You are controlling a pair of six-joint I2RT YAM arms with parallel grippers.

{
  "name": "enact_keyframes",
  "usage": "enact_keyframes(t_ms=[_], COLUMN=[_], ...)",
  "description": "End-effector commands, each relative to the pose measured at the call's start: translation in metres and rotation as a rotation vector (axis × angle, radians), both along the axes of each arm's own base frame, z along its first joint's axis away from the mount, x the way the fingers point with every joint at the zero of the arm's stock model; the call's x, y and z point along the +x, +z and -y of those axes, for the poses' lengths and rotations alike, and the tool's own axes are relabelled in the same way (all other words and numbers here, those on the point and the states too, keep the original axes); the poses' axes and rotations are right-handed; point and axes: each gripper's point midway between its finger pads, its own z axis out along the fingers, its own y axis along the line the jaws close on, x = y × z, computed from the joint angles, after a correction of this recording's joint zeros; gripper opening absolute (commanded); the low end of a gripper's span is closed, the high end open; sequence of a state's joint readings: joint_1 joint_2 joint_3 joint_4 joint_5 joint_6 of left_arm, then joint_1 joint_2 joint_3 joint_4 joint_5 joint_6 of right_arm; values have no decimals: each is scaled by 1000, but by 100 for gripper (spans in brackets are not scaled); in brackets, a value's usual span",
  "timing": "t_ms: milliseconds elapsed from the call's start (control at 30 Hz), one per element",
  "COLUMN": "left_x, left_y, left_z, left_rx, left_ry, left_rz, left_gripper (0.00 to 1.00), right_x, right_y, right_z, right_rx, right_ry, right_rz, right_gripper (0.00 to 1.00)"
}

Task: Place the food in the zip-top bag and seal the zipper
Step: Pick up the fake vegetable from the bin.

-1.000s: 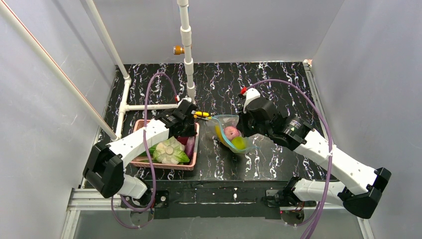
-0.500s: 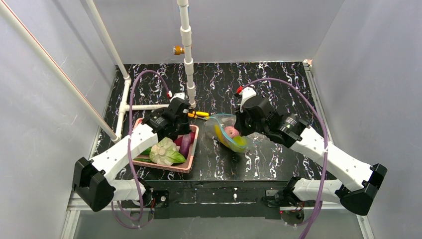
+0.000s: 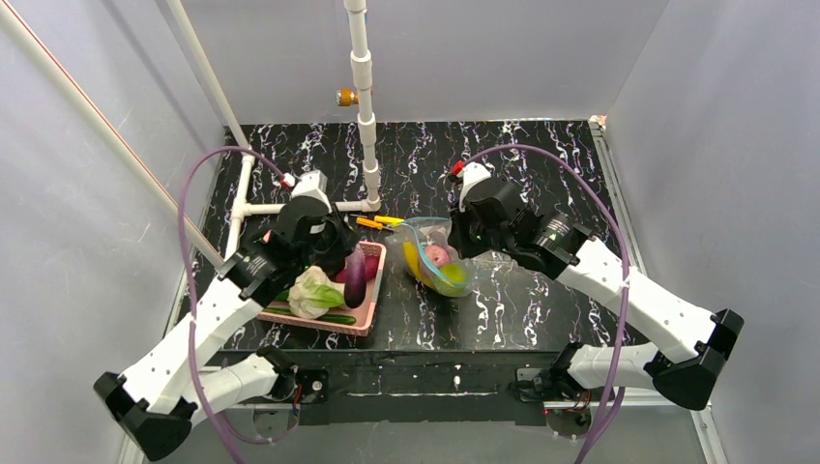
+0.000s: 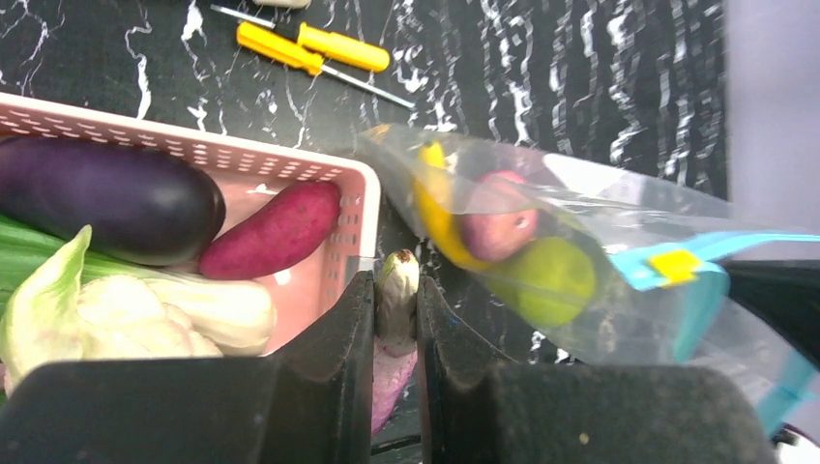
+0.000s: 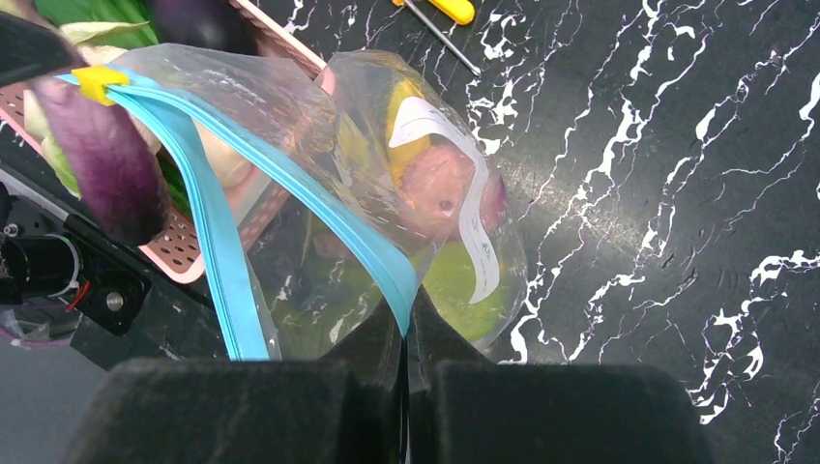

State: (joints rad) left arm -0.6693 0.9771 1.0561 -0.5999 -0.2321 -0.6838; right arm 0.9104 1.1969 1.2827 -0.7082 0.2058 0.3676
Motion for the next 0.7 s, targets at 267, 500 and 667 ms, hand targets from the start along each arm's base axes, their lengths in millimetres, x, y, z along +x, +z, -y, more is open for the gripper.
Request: enact_keyframes(t_ms=[267,500,667], left_x=[-9,-41,-64], left_y=[99,179,224], left_z=[0,33,61], left_rx=[-255,-484,-599], left_ry=[-33,-328,-565], left_rz=[305,603,808], left_gripper=[0,0,0], right_x=[0,1,-5], right_y=[19,24,29], right_z=[-21,-27,-35], right_rx=[69,11,31], right_ry=[40,91,135], right_rz=[-14,-40,-59], right_gripper=[1,1,1])
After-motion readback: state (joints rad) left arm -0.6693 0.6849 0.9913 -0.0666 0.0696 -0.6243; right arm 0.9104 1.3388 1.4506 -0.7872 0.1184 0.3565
